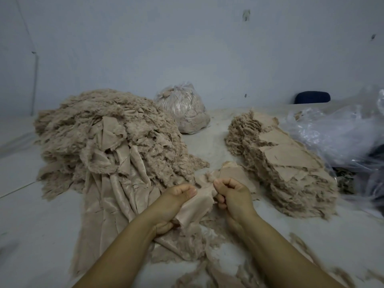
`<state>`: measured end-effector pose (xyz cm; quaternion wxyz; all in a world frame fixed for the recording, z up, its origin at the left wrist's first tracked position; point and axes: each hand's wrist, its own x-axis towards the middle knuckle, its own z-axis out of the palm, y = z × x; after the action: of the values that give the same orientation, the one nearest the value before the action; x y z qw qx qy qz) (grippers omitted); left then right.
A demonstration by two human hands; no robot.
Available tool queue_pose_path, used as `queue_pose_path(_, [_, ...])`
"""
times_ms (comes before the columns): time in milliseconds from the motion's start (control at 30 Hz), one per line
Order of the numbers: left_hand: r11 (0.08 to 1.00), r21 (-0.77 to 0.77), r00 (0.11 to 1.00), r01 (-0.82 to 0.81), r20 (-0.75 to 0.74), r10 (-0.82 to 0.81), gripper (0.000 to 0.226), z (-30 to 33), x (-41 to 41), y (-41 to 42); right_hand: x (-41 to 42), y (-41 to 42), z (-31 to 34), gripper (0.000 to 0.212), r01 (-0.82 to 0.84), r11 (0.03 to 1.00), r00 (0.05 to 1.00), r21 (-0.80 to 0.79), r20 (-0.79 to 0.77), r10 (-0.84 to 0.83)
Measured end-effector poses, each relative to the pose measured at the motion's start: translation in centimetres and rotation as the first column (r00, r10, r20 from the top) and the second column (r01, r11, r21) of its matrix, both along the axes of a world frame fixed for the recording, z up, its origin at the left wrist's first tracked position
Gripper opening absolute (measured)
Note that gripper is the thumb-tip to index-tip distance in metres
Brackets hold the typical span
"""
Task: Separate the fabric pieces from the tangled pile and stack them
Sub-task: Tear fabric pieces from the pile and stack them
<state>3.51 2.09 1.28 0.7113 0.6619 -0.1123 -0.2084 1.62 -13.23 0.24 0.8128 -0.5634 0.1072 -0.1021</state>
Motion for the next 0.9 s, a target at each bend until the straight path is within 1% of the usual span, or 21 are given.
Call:
queue_pose_path(67, [1.0,0.021,0.999,0.013,0.036,-0.014,0.02,0.1,-0.3,-0.3,0.3,-0.2,0.4,0.027,0.065,0.998,0.998,0.009,-0.02,-0.065])
queue_pose_path(133, [1.0,-0.007,0.999,0.011,0.035,-0.011,0.021,0.3,-0.4,-0.1,0.6,-1.5,1.0,0.028,0.168,0.986,0.984,0.006,-0.054,-0.167])
queue_pose_path(167, [0.999,-0.036,1.0,-0.003,0.027,0.004,0.021,0.4,-0.4,0.2,0.6,-2.5,1.3,0.028,0.201,0.979,0.977,-0.043,-0.065,-0.203])
queue_pose_path(200, [0.998,-0.06,1.0,-0.02,0.022,0.021,0.021,0.5,-0.3,0.4,0.5,-3.5,1.4,0.028,0.189,0.972,0.977,-0.14,-0.077,-0.201])
queue_pose_path(233, [0.997,-0.076,0.999,-0.029,0.025,0.031,0.022,0.7,-0.2,0.7,0.3,-4.0,1.8,0.029,0.117,0.959,0.983,-0.258,-0.105,-0.148])
queue_pose_path(267, [0.996,-0.086,0.999,-0.023,0.031,0.026,0.022,0.8,-0.1,0.8,0.1,-4.1,2.1,0.029,-0.001,0.937,0.988,-0.35,-0.145,-0.053])
queue_pose_path(300, [0.996,-0.092,0.999,-0.009,0.036,0.013,0.022,0.8,-0.1,0.7,-0.2,-3.8,2.4,0.03,-0.12,0.919,0.981,-0.377,-0.185,0.053])
queue_pose_path(333, [0.995,-0.097,0.999,0.007,0.04,-0.003,0.021,0.8,0.0,0.4,-0.3,-3.5,2.5,0.034,-0.207,0.914,0.967,-0.348,-0.216,0.136])
queue_pose_path(400, [0.992,-0.117,0.998,0.038,0.049,-0.033,0.019,0.8,-0.1,-0.2,-0.6,-2.8,2.5,0.042,-0.314,0.928,0.935,-0.198,-0.235,0.266])
queue_pose_path(433, [0.991,-0.122,0.997,0.058,0.05,-0.052,0.017,0.8,-0.1,-0.3,-0.8,-2.3,2.6,0.043,-0.361,0.923,0.918,-0.13,-0.224,0.328])
queue_pose_path(467, [0.989,-0.118,0.996,0.085,0.048,-0.08,0.016,0.9,-0.1,-0.4,-0.9,-2.2,2.4,0.04,-0.398,0.91,0.907,-0.119,-0.197,0.371])
queue_pose_path(500, [0.987,-0.112,0.993,0.115,0.037,-0.111,0.017,1.1,-0.2,-0.5,-1.1,-2.0,2.3,0.033,-0.401,0.904,0.912,-0.148,-0.152,0.38])
queue_pose_path(567, [0.984,-0.114,0.99,0.14,0.003,-0.141,0.022,1.4,-0.4,-0.7,-1.2,-1.9,2.1,0.009,-0.313,0.924,0.949,-0.22,-0.028,0.315])
queue_pose_path(600, [0.983,-0.119,0.99,0.137,-0.002,-0.138,0.026,1.5,-0.4,-0.8,-1.0,-1.9,1.9,0.011,-0.259,0.936,0.962,-0.239,0.019,0.271])
queue_pose_path(633, [0.986,-0.099,0.991,0.131,0.025,-0.129,0.024,1.5,-0.5,-1.1,-1.0,-1.8,2.0,0.016,-0.222,0.944,0.97,-0.246,0.042,0.239])
queue_pose_path(700, [0.996,0.033,0.985,0.078,0.152,-0.082,0.014,1.2,-0.6,-1.8,-0.8,-1.5,1.7,0.021,-0.167,0.943,0.977,-0.288,0.079,0.197])
queue_pose_path(733, [0.996,0.084,0.977,0.029,0.21,-0.046,0.015,0.9,-0.5,-2.2,-0.6,-1.4,1.3,0.027,-0.135,0.937,0.981,-0.322,0.091,0.172])
queue_pose_path(767, [0.994,0.107,0.972,-0.014,0.235,-0.011,0.02,0.8,-0.4,-2.5,-0.6,-1.3,1.2,0.033,-0.099,0.931,0.987,-0.351,0.083,0.136])
queue_pose_path(833, [0.993,0.107,0.973,-0.048,0.232,0.022,0.027,0.7,-0.4,-2.9,-0.3,-1.8,1.1,0.041,0.002,0.925,0.998,-0.379,0.062,0.024])
queue_pose_path(900, [0.995,0.09,0.979,-0.054,0.203,0.035,0.03,0.8,-0.3,-2.9,0.3,-3.3,1.0,0.039,0.138,0.916,0.99,-0.376,0.015,-0.142])
